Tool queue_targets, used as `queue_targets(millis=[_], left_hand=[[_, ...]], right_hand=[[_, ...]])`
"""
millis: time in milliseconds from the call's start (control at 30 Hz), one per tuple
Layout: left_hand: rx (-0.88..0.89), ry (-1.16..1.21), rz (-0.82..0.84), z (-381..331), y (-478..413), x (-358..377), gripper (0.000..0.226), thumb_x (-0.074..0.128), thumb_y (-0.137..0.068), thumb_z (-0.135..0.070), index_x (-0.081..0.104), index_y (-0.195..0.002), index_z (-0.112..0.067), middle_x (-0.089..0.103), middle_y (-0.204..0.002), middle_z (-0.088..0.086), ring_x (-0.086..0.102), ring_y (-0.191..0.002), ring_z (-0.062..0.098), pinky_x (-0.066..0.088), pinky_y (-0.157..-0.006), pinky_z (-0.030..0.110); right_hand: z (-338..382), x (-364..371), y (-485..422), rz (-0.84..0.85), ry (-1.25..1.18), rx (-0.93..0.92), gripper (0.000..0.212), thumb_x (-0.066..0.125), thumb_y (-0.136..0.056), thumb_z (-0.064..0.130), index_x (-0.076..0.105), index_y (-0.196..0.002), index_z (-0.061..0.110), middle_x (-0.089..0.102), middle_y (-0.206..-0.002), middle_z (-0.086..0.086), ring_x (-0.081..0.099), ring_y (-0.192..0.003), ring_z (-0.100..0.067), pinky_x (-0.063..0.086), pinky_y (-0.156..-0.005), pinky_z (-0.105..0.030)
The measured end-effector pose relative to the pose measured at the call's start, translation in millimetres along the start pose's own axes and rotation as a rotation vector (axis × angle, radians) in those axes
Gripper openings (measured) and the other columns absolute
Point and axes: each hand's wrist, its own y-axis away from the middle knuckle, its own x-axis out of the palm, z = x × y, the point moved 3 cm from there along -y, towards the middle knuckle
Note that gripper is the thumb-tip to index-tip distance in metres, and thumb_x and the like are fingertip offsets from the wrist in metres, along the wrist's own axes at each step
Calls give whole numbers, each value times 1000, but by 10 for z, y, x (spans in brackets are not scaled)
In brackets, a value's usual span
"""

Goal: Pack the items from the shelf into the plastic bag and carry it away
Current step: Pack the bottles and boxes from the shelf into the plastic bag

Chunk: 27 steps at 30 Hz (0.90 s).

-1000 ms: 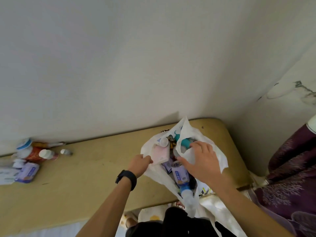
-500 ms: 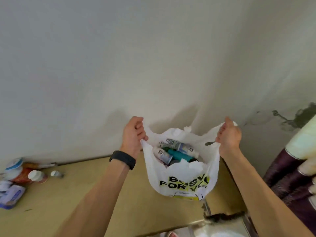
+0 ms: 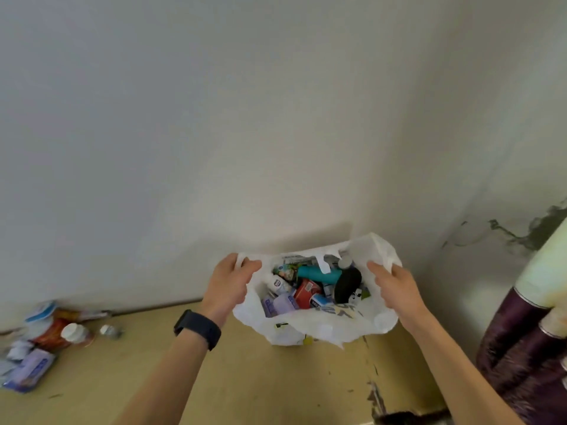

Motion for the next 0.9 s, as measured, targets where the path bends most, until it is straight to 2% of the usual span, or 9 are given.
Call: queue_targets(millis=[67,167,333,433,500,600,733,800,900], left_hand=[[15,-143,-23,50,37,-22,24,69,-86,-23,46,-91,-17,53,-81,-3,47,-56,13,42,-50,29],[181,-345,-126,92,107,4,62,73,-80,-27,36,-129,-29,48,-121,-1,57,-100,15,55,-85,39],[881,-1192,-160,-23,253,421,66,77,-63,-15,55,-124,-27,39,-148,8,37,-135,31,34,-109,52],[1055,-1540,98,56,263,736,58,74,-71,-11,58,-127,-20,36,-153,11,27,-144,31,9,-116,56],[941,-1782,318,173,249,885,47,61,-89,-17,52,-136,-13,35,-153,14,19,-146,33,-6,-116,56],[621,-2048,385,492,51,923,42,51,-97,-27,52,-138,-16,41,-149,15,18,-145,39,-22,-107,63],[323,-2198,352,824,-186,546,58,38,-103,-37,16,-156,-27,-6,-165,6,-15,-148,39,-28,-94,71],[281,-2172,425,975,-193,384,72,41,-101,-47,-2,-156,-31,-17,-163,5,-18,-148,35,-23,-103,71],[326,-2023,477,1021,-121,327,90,58,-88,-54,1,-155,-38,-17,-162,10,-17,-148,37,-16,-107,71]], right_hand=[[-80,-37,10,-37,87,-4,34,64,-91,44,54,-99,13,60,-91,-2,57,-73,-12,43,-57,-27],[-89,-84,135,-225,131,-54,63,73,-80,51,45,-122,14,55,-113,-5,61,-92,-20,54,-70,-33],[156,18,468,-570,533,-628,54,71,-84,41,50,-125,13,35,-146,-13,28,-137,-34,25,-113,-46],[232,189,412,-428,767,-1033,24,66,-86,30,67,-106,17,59,-129,-7,43,-131,-31,24,-112,-42],[216,305,285,-280,946,-1118,18,60,-88,31,74,-96,22,67,-120,1,50,-127,-25,15,-117,-41],[-6,290,-82,15,1405,-778,33,62,-85,36,68,-117,32,42,-151,-1,21,-148,-27,-10,-117,-54],[-570,-188,-475,264,1558,-167,87,54,-86,52,11,-156,23,-10,-163,-14,0,-150,-36,7,-121,-52],[-729,-213,-427,423,1610,-138,106,56,-82,66,-10,-156,30,-14,-163,-12,3,-150,-36,14,-121,-48],[-707,-46,-248,607,1612,-170,113,67,-75,66,-6,-156,37,-21,-163,-7,-6,-151,-34,13,-119,-53]])
